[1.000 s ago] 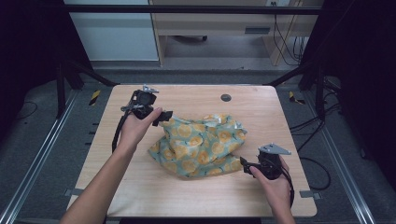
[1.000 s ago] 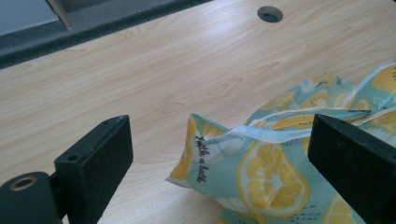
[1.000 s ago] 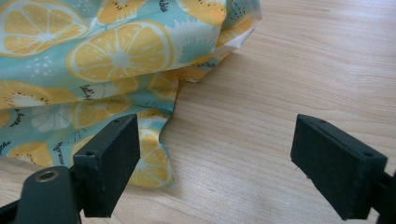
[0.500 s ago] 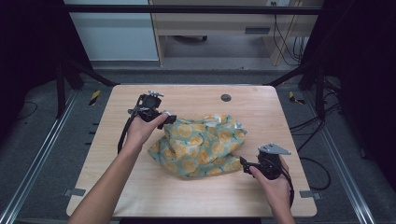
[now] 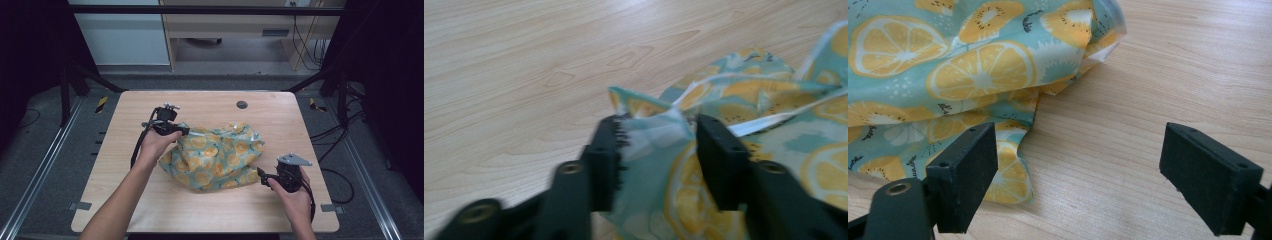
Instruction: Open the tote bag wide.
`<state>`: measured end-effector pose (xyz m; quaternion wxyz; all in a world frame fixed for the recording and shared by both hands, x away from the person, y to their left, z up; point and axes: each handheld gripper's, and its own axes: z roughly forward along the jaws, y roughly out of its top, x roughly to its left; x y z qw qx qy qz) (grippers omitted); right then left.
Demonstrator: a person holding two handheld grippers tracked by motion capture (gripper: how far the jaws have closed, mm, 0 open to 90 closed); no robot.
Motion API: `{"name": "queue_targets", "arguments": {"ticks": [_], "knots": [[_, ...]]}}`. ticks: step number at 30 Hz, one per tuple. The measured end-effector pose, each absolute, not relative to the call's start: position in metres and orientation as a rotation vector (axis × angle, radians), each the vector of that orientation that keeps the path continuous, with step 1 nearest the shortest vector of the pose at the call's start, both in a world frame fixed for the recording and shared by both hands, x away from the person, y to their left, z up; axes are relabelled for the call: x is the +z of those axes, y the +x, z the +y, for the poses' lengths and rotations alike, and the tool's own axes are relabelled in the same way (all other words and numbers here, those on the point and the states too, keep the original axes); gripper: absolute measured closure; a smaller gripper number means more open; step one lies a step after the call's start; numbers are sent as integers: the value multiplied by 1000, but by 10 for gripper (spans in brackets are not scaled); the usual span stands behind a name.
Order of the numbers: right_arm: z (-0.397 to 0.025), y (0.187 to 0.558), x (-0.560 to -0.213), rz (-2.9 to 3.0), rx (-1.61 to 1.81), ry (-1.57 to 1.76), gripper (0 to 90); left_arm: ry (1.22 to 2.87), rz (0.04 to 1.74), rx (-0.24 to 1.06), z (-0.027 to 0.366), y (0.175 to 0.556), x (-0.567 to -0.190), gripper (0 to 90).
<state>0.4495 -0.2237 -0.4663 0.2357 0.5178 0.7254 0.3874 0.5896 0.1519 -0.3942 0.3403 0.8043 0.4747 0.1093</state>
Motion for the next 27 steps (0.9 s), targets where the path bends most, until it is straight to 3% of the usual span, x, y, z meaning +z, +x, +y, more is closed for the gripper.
{"name": "queue_targets", "arguments": {"ticks": [4, 7, 20, 27], "knots": [[-224, 449, -466, 1989, 1063, 1419, 157, 2112, 1195, 286, 149, 586, -395, 804], [-224, 449, -466, 1988, 1068, 1427, 157, 2120, 1167, 305, 147, 583, -394, 876], [-228, 449, -460, 1932, 1059, 1413, 162, 2092, 1002, 408, 141, 549, -374, 892], [-228, 454, -439, 1890, 1100, 1371, 226, 2085, 908, 400, 142, 524, -374, 894]]}}
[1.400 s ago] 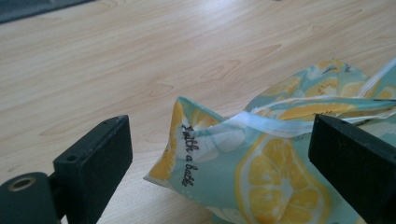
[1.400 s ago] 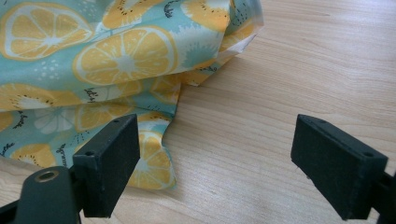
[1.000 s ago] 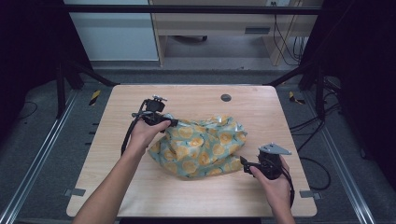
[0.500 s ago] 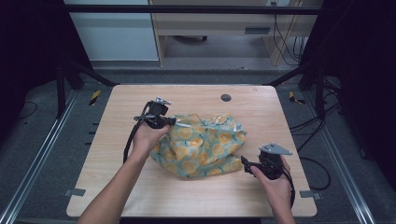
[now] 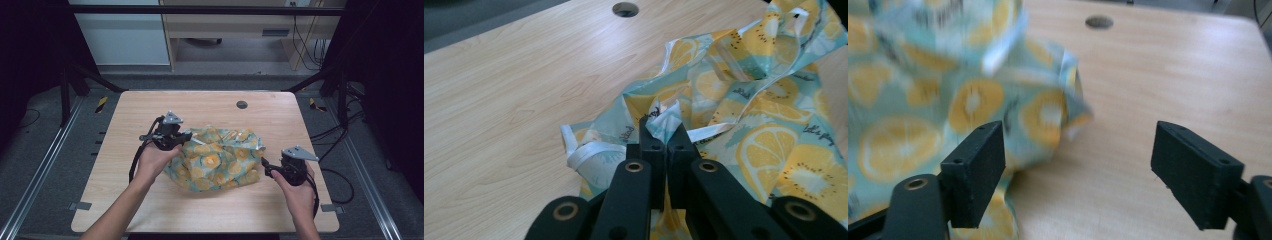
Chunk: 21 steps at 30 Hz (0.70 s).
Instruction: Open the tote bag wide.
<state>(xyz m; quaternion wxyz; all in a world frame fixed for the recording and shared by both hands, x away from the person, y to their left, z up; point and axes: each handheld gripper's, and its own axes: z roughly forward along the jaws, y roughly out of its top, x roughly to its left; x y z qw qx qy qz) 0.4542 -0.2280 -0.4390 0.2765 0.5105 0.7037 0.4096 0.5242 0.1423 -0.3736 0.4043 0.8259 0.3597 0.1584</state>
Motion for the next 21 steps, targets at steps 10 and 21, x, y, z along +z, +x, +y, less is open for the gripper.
{"name": "queue_targets", "arguments": {"ticks": [10, 21], "knots": [[-232, 466, -394, 1861, 1191, 1277, 400, 2125, 765, 454, 150, 479, -375, 894], [-221, 500, -380, 1960, 1179, 1201, 503, 2117, 686, 423, 162, 446, -387, 895]]}}
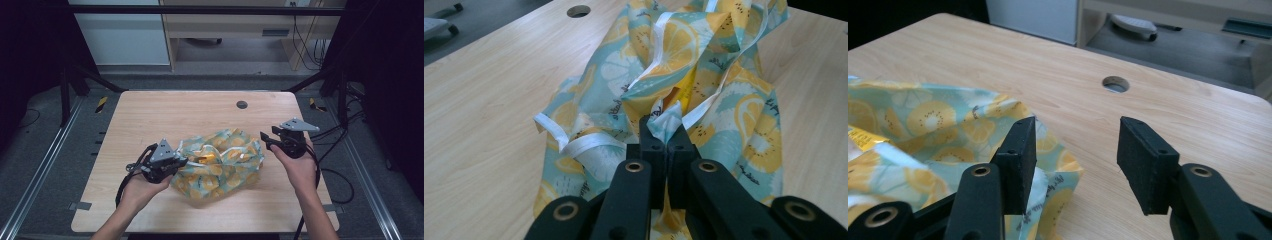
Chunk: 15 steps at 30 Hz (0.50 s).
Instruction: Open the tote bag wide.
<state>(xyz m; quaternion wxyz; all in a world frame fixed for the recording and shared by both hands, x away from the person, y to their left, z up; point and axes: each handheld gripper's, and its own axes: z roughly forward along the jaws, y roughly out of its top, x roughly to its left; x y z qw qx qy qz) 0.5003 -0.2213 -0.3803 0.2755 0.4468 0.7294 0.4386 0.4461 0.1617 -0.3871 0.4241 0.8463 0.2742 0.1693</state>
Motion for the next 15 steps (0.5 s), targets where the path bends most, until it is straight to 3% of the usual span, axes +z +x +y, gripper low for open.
{"name": "queue_targets", "arguments": {"ticks": [11, 15], "knots": [[-200, 521, -389, 2082, 1147, 1141, 487, 2120, 670, 408, 180, 426, -407, 895], [-191, 528, -395, 2156, 1172, 1139, 423, 2115, 666, 411, 183, 424, -412, 895]]}}
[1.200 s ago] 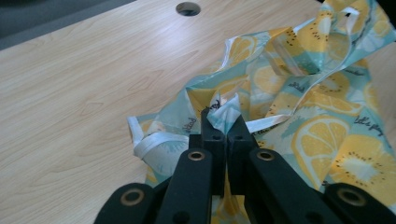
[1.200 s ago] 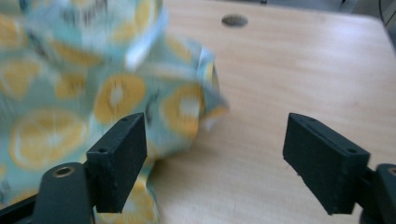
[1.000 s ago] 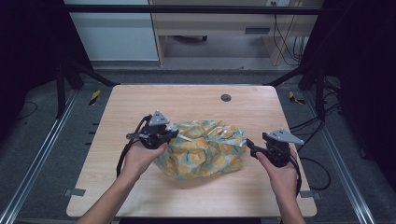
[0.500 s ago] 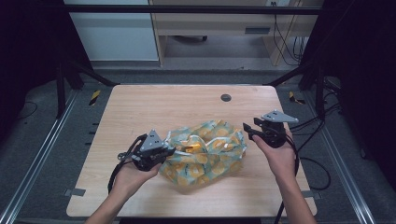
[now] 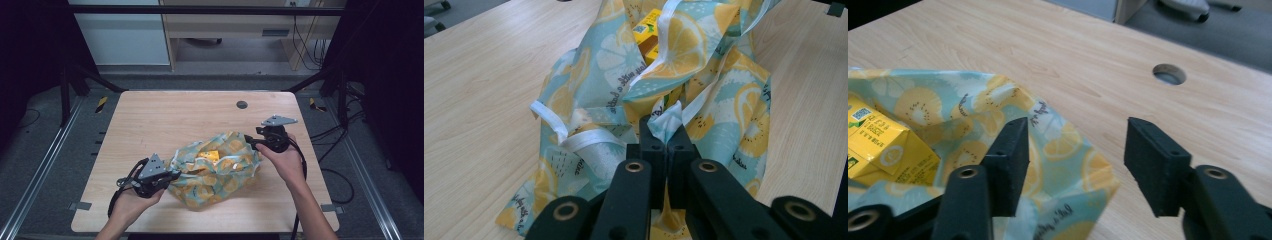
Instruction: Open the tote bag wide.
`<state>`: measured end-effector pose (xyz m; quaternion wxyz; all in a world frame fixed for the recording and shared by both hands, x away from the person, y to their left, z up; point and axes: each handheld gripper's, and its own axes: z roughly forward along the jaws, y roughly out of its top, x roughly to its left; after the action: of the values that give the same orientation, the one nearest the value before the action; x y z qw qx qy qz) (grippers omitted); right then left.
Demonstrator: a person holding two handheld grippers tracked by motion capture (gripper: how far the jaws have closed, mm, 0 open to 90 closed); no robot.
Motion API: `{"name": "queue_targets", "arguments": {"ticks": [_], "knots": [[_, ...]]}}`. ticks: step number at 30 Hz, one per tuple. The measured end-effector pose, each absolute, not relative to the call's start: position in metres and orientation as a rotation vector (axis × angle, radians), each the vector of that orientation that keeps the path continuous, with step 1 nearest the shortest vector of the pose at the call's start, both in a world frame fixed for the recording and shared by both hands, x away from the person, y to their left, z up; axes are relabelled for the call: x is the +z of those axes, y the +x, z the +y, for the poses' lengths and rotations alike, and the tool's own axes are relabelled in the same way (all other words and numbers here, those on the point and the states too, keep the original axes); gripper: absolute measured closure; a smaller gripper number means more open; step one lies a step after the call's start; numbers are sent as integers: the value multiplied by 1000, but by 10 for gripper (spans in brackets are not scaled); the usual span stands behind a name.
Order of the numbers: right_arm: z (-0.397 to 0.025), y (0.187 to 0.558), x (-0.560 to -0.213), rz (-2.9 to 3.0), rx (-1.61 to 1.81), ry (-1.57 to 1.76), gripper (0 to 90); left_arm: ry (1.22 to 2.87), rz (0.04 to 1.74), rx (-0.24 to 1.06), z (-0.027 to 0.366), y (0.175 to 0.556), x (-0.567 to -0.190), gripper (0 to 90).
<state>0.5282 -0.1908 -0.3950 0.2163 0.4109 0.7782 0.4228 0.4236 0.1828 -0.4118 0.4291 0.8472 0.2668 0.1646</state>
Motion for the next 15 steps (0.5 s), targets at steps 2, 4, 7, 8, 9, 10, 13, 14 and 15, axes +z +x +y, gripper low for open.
{"name": "queue_targets", "arguments": {"ticks": [2, 4, 7, 8, 9, 10, 13, 14, 15], "knots": [[-186, 533, -397, 2175, 1166, 1157, 361, 2119, 657, 409, 182, 423, -413, 895], [-182, 538, -400, 2193, 1145, 1171, 319, 2122, 650, 411, 182, 421, -414, 895], [-180, 548, -408, 2219, 1130, 1222, 254, 2122, 646, 426, 183, 419, -416, 895], [-178, 552, -414, 2256, 1103, 1236, 223, 2120, 645, 423, 183, 418, -416, 895], [-178, 552, -414, 2256, 1103, 1236, 223, 2118, 643, 426, 184, 418, -417, 895], [-177, 553, -416, 2273, 1089, 1240, 206, 2122, 640, 432, 184, 418, -417, 895], [-174, 552, -420, 2327, 1055, 1243, 193, 2124, 639, 448, 186, 417, -419, 895], [-174, 552, -421, 2333, 1045, 1239, 190, 2126, 637, 456, 187, 416, -421, 895], [-174, 551, -422, 2339, 1045, 1241, 194, 2131, 636, 462, 187, 416, -422, 895]]}}
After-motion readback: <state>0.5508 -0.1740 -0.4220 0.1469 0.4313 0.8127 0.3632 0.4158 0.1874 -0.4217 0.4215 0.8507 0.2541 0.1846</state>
